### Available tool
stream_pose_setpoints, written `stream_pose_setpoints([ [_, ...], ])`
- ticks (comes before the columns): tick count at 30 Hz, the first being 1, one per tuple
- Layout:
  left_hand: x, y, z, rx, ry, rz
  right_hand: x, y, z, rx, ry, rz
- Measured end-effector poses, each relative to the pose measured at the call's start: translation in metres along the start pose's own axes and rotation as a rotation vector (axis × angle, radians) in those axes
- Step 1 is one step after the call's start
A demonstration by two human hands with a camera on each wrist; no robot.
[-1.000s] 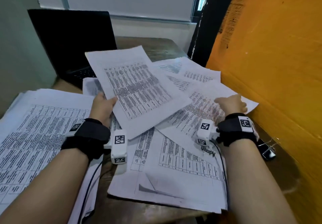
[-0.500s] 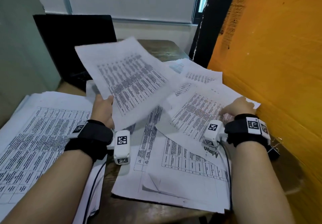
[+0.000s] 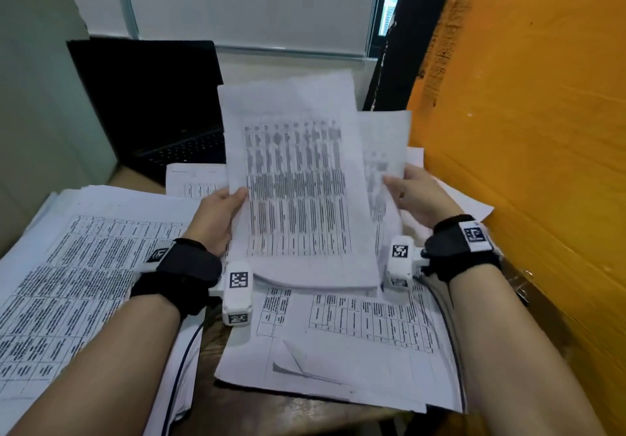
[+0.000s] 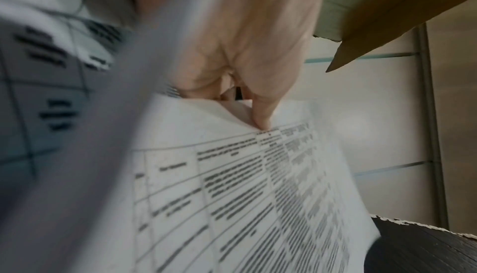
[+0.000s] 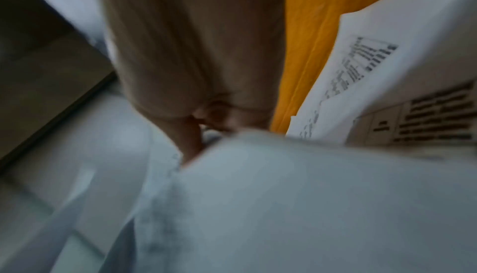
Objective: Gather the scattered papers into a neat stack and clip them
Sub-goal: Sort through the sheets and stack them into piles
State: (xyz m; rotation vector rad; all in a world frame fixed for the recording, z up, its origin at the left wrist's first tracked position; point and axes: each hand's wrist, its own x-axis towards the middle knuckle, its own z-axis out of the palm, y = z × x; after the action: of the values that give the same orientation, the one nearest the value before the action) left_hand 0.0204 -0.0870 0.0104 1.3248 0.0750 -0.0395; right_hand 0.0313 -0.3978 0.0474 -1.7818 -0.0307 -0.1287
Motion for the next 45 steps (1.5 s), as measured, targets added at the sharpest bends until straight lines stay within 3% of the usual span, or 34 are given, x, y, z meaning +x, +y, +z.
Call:
stream_pose_setpoints([
  [2, -0.004, 0.0, 0.005, 0.002, -0.066, 0.023, 0.003, -0.002, 0.013, 0.08, -0.093, 0.036],
  [5, -0.008, 0.001, 0.009, -0.006, -0.101, 0.086, 0.001, -0.001, 0.036, 0.23, -0.059, 0.054],
  [8, -0.005, 0.0, 0.009, -0.016, -0.114, 0.114, -0.006, -0.001, 0.055, 0.2, -0.027, 0.046],
  [10, -0.002, -0.001, 0.007, -0.005, -0.085, 0.12, -0.005, -0.007, 0.059, 0.225, 0.018, 0.051],
  [12, 0.001, -0.003, 0.004, 0.013, -0.01, 0.114, -0.001, -0.008, 0.049, 0.279, -0.064, 0.084],
  [14, 0.004, -0.006, -0.001, 0.033, 0.07, 0.111, 0.001, -0.003, 0.028, -0.003, -0.102, 0.134],
  [16, 0.004, -0.006, -0.003, 0.038, 0.133, 0.102, 0.004, 0.011, -0.002, -0.515, 0.044, 0.203],
  [18, 0.001, -0.006, -0.003, 0.081, 0.097, 0.055, 0.002, 0.023, -0.028, -0.799, 0.179, 0.318],
  [20, -0.004, -0.006, 0.002, 0.187, -0.035, -0.03, -0.001, 0.027, -0.043, -0.842, 0.144, 0.415],
  [22, -0.008, -0.005, 0.007, 0.328, -0.142, -0.095, -0.001, 0.027, -0.051, -0.841, 0.01, 0.474],
  [25, -0.006, -0.004, 0.008, 0.437, -0.093, -0.082, -0.001, 0.023, -0.049, -0.881, -0.28, 0.484],
  [26, -0.006, -0.002, 0.007, 0.436, -0.045, -0.052, -0.003, 0.022, -0.046, -0.814, -0.31, 0.444],
  [27, -0.005, -0.001, 0.005, 0.4, -0.002, -0.029, -0.004, 0.023, -0.043, -0.716, -0.25, 0.374],
  [30, -0.002, -0.003, 0.003, 0.243, 0.039, -0.017, -0.004, 0.024, -0.043, -0.256, 0.243, 0.063],
  [31, -0.003, -0.003, 0.004, 0.213, 0.054, -0.026, -0.003, 0.026, -0.044, -0.093, 0.279, 0.042],
  [32, -0.003, -0.003, 0.003, 0.19, 0.062, -0.032, -0.002, 0.029, -0.043, 0.036, 0.228, 0.084],
  [34, -0.005, -0.003, 0.005, 0.18, 0.021, -0.052, 0.0, 0.036, -0.035, 0.125, -0.014, 0.274],
  [36, -0.009, -0.003, 0.009, 0.217, -0.058, -0.073, 0.004, 0.042, -0.028, -0.001, -0.275, 0.351],
  [38, -0.012, -0.002, 0.012, 0.22, -0.056, -0.05, 0.012, 0.048, -0.024, -0.215, -0.374, 0.361],
  [40, -0.011, 0.0, 0.009, 0.201, 0.031, -0.013, 0.016, 0.053, -0.027, -0.29, -0.217, 0.323],
  [42, -0.01, 0.001, 0.006, 0.219, 0.086, -0.007, 0.015, 0.051, -0.034, -0.288, 0.174, 0.192],
  [45, -0.01, 0.001, 0.005, 0.265, 0.083, -0.039, 0.011, 0.037, -0.043, 0.0, 0.723, 0.01],
])
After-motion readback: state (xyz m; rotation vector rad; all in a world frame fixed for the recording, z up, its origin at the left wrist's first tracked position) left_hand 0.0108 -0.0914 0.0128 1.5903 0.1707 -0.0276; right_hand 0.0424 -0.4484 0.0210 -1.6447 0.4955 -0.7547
